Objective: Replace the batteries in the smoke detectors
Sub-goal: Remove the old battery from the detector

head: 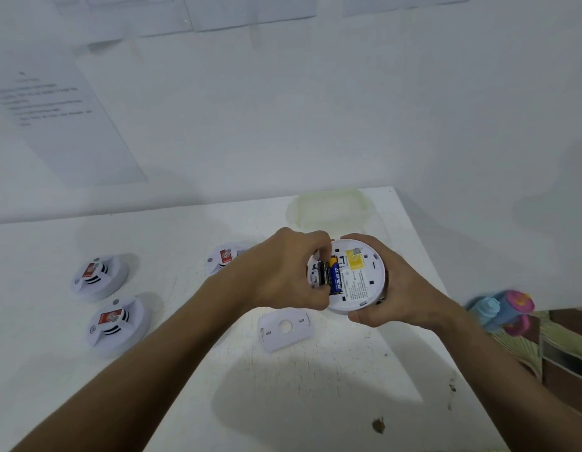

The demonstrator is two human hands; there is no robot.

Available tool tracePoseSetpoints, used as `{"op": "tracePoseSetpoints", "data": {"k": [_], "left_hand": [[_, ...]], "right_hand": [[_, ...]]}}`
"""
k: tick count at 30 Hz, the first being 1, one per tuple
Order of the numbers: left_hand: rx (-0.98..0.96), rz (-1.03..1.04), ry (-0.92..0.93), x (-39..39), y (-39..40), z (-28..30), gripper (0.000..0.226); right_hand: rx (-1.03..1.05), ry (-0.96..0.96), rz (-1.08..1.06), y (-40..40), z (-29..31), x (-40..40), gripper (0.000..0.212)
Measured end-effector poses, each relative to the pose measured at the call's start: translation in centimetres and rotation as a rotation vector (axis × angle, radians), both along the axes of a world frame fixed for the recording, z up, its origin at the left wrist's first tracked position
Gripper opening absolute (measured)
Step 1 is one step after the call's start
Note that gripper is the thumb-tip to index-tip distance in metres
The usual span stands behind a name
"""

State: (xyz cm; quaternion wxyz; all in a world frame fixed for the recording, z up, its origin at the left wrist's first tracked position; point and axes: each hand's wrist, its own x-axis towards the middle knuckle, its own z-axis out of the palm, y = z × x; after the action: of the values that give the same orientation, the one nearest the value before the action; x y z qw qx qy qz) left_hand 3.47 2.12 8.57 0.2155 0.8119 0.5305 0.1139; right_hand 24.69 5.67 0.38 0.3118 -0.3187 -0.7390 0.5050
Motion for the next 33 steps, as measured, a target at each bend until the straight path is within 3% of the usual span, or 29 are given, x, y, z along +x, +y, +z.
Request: {"op": "tracePoseSetpoints", "data": {"k": [9, 15, 17, 21, 24, 27, 33], "left_hand": [[-0.032, -0.038, 0.054, 0.4, 1.2, 0.2, 0.032], [0.049, -0.047, 0.228, 0.7, 1.4, -0.6, 0.040], [0.076, -0.065, 0.251, 0.7, 1.4, -1.1, 0.032], [0.152, -0.089, 0.228, 0.4, 0.9, -1.5, 0.045], [0.304, -0.113, 0.153, 0.2, 1.0, -1.5, 0.041], [0.415, -0.193, 0.197, 0.3, 1.3, -1.7, 0.037], [0.294, -0.139, 0.061, 1.1, 2.0, -2.6, 0.034]], "right_hand": [[0.052, 0.012, -0.046, 0.4, -0.1, -0.4, 0.090], [0.087, -0.019, -0.041, 0.9, -0.1, -0.7, 0.088], [0.088, -0.037, -0.027, 1.0, -0.4, -0.7, 0.089], [0.078, -0.035, -0.038, 1.4, -0.7, -0.5, 0.089], [0.048, -0.014, -0.053, 1.5, -0.7, -0.5, 0.089], [0.035, 0.007, -0.083, 1.8, -0.5, -0.3, 0.085], [0.014, 0.051, -0.148, 2.5, -0.3, 1.1, 0.087]]}}
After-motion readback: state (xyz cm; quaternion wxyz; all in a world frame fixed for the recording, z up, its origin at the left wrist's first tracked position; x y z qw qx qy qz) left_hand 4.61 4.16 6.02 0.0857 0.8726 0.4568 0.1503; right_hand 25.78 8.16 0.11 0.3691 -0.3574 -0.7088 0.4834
